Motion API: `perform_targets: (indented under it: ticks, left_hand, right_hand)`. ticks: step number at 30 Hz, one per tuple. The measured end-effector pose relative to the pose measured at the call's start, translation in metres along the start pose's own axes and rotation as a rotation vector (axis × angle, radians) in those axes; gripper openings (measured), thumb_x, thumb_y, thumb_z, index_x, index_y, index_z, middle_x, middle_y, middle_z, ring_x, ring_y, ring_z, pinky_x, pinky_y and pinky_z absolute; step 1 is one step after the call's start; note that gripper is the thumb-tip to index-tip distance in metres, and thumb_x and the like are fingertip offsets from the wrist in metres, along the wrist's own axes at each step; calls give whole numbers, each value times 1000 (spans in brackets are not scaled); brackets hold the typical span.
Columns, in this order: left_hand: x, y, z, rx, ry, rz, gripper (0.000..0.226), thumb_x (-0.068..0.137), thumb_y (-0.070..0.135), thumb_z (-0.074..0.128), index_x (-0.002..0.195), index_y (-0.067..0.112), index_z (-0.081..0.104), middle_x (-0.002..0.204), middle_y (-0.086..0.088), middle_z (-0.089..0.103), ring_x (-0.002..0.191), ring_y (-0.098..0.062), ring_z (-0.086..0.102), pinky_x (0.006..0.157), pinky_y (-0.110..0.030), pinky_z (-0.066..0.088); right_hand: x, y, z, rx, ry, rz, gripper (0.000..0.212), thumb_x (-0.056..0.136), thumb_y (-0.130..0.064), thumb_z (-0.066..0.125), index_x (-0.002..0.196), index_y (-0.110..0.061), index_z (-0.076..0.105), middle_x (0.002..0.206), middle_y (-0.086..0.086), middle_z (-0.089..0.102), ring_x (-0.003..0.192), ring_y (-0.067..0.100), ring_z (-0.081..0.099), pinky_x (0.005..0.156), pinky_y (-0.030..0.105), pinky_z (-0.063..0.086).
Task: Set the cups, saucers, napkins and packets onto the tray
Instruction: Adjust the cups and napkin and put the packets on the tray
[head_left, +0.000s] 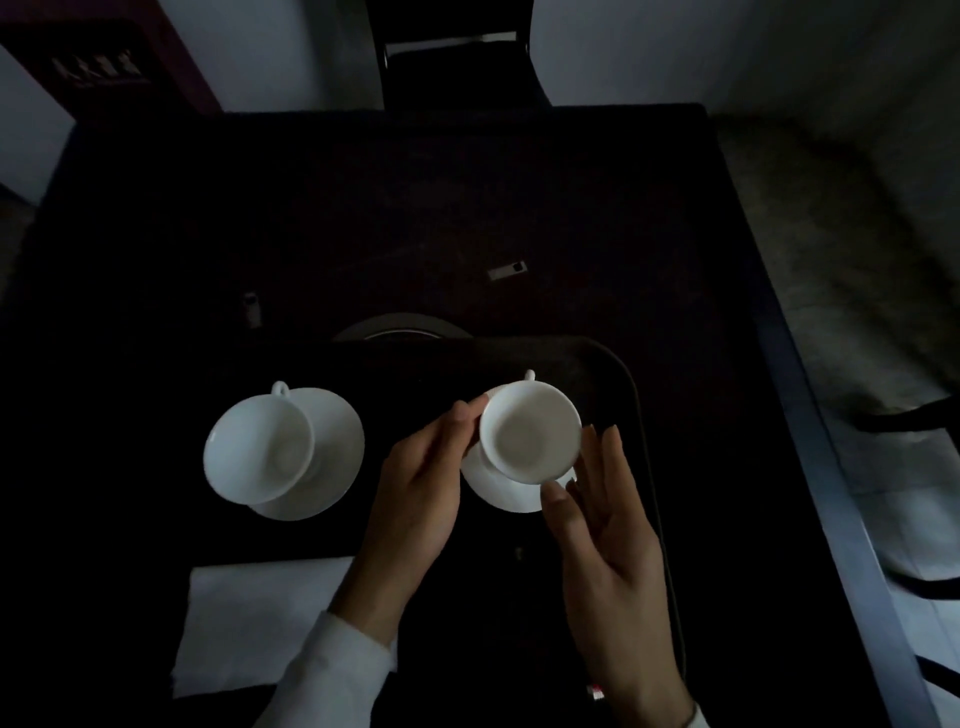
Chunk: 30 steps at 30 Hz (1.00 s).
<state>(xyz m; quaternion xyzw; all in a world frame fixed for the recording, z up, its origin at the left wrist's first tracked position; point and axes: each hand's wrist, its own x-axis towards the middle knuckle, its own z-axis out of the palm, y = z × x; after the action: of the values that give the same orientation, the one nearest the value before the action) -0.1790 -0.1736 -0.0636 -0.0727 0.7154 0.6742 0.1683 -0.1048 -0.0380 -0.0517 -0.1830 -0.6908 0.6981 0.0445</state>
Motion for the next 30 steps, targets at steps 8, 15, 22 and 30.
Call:
perform_targets:
  ticks: [8,15,22,30]
  left_hand:
    - [-3,-1,2,-5,23,3,37,93,67,42,116,54,68,121,25,69,119,5,60,99,-28,43]
    - [-3,-9,-1,40,47,-6,39,94,67,42,127,55,60,130,28,64,125,4,56,109,-36,43]
    - [-35,-15,-30,92,90,72,43,89,65,50,130,54,57,129,19,67,123,-4,61,104,-32,50]
    - [-108,-49,-89,294,332,95,26,91,34,60,109,51,70,99,14,79,96,-4,73,90,-16,51]
  right_hand:
    - [3,0,-6,-29,-46,32,66,84,-59,64,137,-71,26,145,-36,47,139,-7,42,118,43,35]
    - [3,3,-10,-26,-47,36,71,85,-56,62,146,-59,26,147,-36,46,136,-10,44,117,39,37]
    - [-10,14,-20,-42,54,-27,51,91,-36,65,138,-50,52,133,-21,64,125,0,60,96,11,48]
    - [-64,44,-13,-409,52,3,24,86,-41,76,66,-29,70,45,-11,62,46,-2,61,52,9,45]
